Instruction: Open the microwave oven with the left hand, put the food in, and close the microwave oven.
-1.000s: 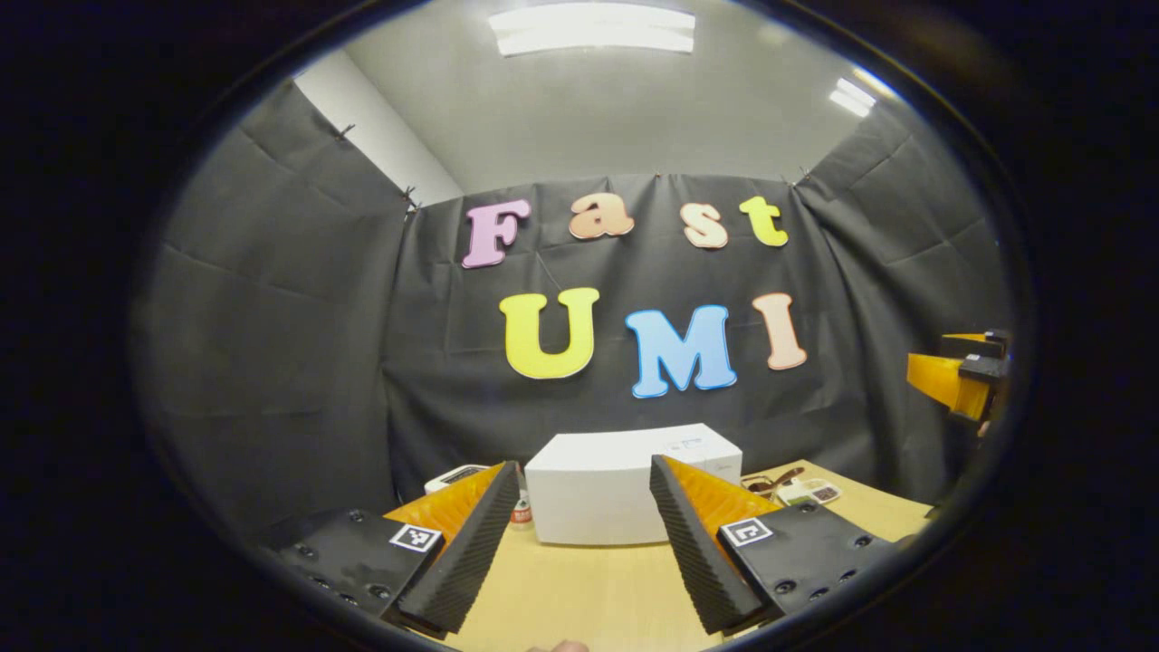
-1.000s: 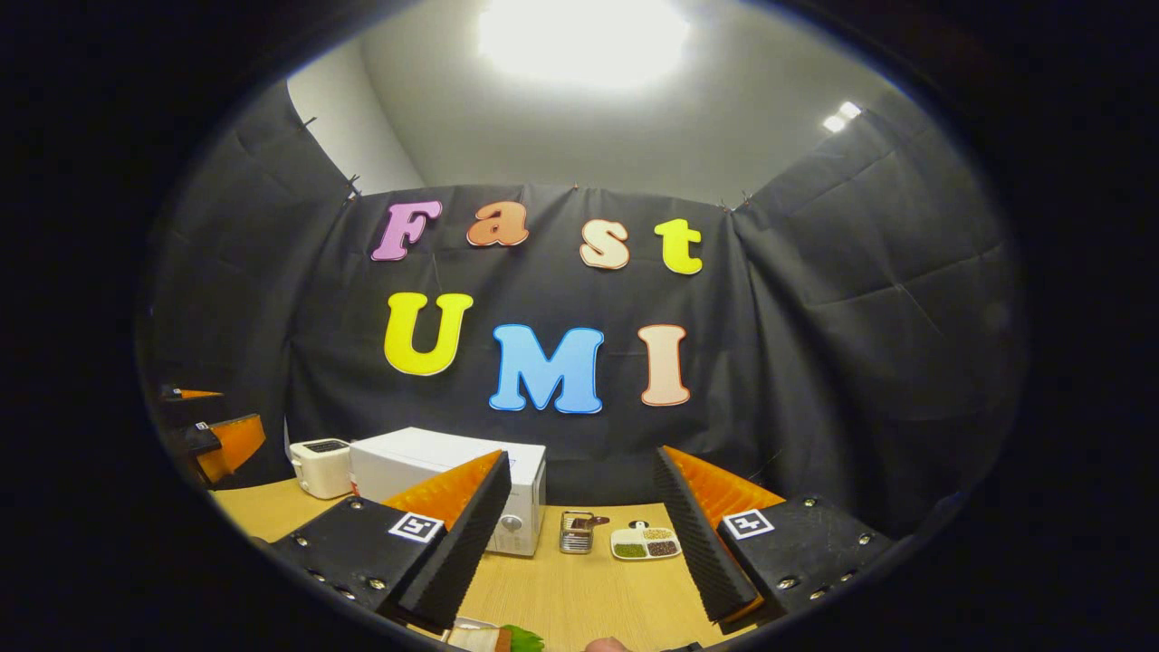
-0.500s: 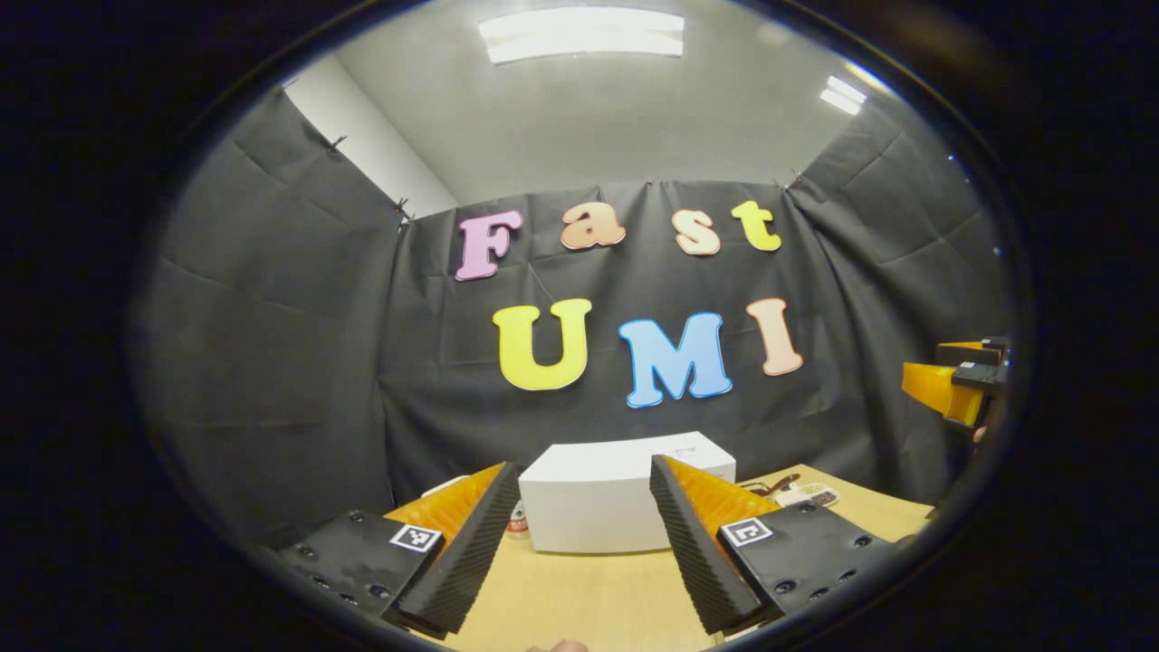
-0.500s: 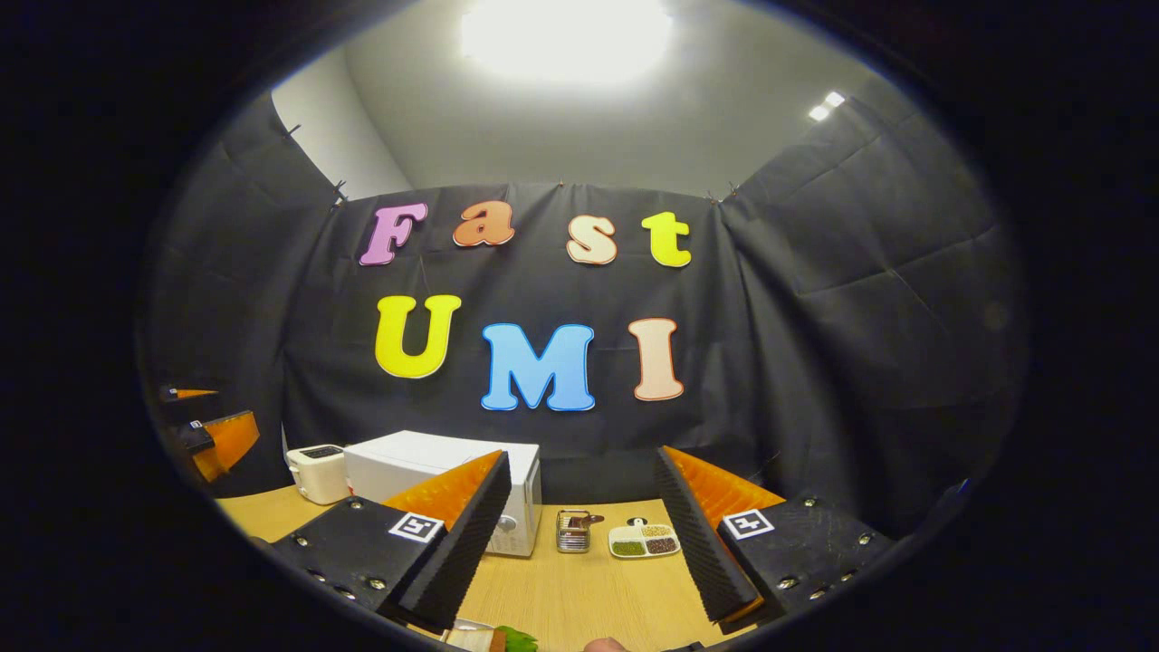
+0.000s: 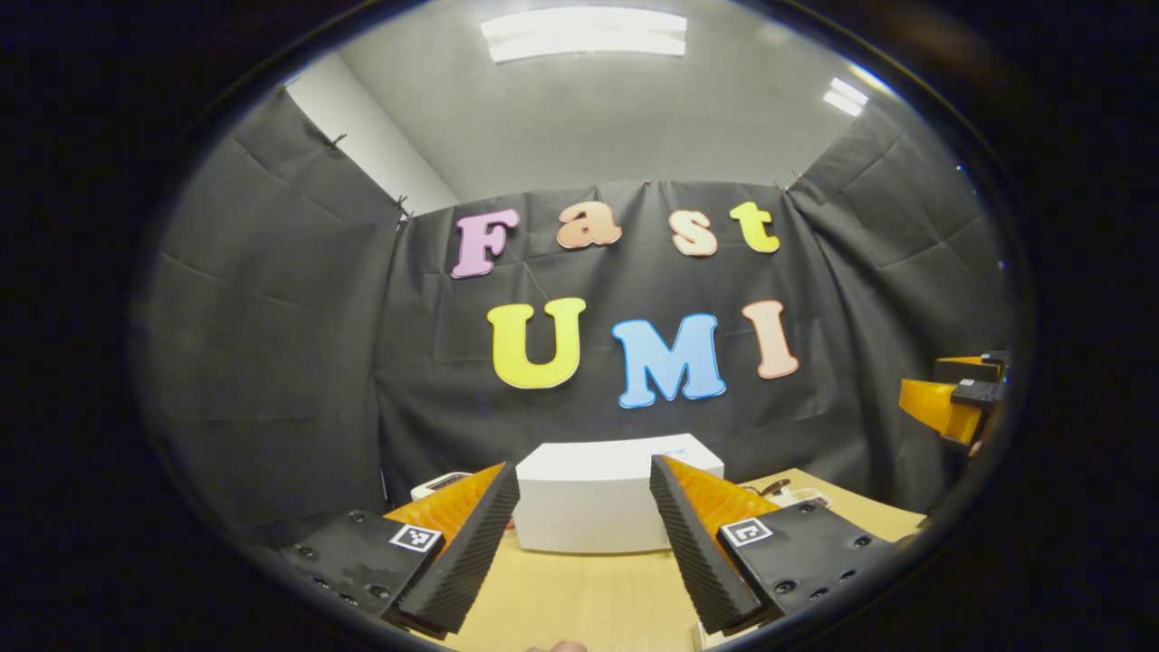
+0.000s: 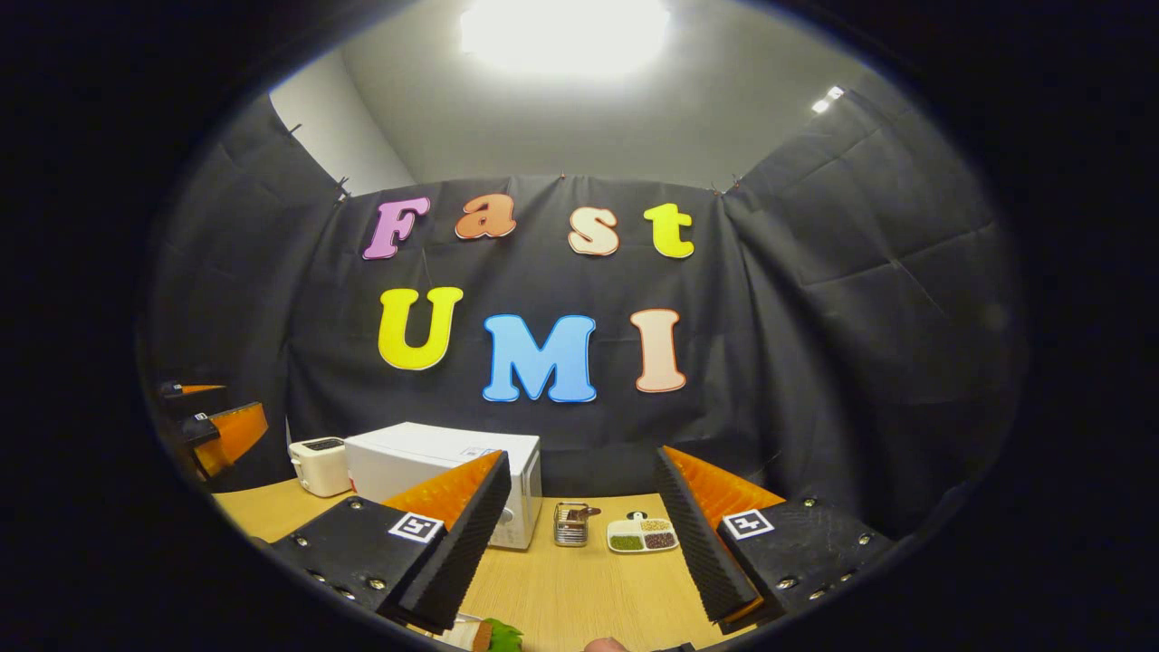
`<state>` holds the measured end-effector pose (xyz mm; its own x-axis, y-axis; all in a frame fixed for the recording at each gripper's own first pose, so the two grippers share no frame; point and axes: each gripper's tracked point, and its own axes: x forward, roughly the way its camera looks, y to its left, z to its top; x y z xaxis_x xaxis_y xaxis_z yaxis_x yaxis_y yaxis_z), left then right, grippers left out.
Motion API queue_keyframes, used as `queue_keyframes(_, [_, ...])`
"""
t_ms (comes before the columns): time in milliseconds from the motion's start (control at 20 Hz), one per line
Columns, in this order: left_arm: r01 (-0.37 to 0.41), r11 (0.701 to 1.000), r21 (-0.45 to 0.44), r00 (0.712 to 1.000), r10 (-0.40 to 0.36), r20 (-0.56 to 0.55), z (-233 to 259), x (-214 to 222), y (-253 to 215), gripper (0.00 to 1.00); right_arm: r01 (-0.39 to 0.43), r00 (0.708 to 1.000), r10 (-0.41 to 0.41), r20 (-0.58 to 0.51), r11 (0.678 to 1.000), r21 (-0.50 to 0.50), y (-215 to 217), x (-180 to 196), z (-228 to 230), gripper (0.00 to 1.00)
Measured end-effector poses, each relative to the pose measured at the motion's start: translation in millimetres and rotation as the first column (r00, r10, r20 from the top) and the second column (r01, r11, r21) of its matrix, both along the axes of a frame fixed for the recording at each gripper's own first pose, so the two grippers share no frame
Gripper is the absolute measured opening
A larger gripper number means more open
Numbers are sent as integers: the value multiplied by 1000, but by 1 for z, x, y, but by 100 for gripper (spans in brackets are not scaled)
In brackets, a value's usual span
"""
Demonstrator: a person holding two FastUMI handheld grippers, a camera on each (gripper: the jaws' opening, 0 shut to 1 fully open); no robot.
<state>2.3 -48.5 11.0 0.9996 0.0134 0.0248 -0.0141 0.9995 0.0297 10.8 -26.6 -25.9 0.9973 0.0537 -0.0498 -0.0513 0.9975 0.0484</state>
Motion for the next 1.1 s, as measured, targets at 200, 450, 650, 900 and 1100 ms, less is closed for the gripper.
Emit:
queue_keyframes(200, [-15,1000,-10,1000,15,-7,-1,2,-13,97,-17,1000,17,-3,1000,10,-12,0,-5,96])
queue_keyframes(450, [-21,1000,23,1000,21,15,2,11,-26,97,-29,1000,29,-6,999,21,-26,4,-14,96])
queue_keyframes(650, [-7,1000,9,1000,7,21,-3,34,-32,96,-2,1000,2,8,1000,26,-33,6,-9,96])
queue_keyframes(900, [68,998,8,998,-68,-5,-30,85,-45,97,63,998,-63,9,998,18,-34,18,-8,96])
queue_keyframes(1100, [144,990,5,989,-144,-28,-56,133,-59,97,138,990,-138,16,990,-2,-30,23,-4,96])
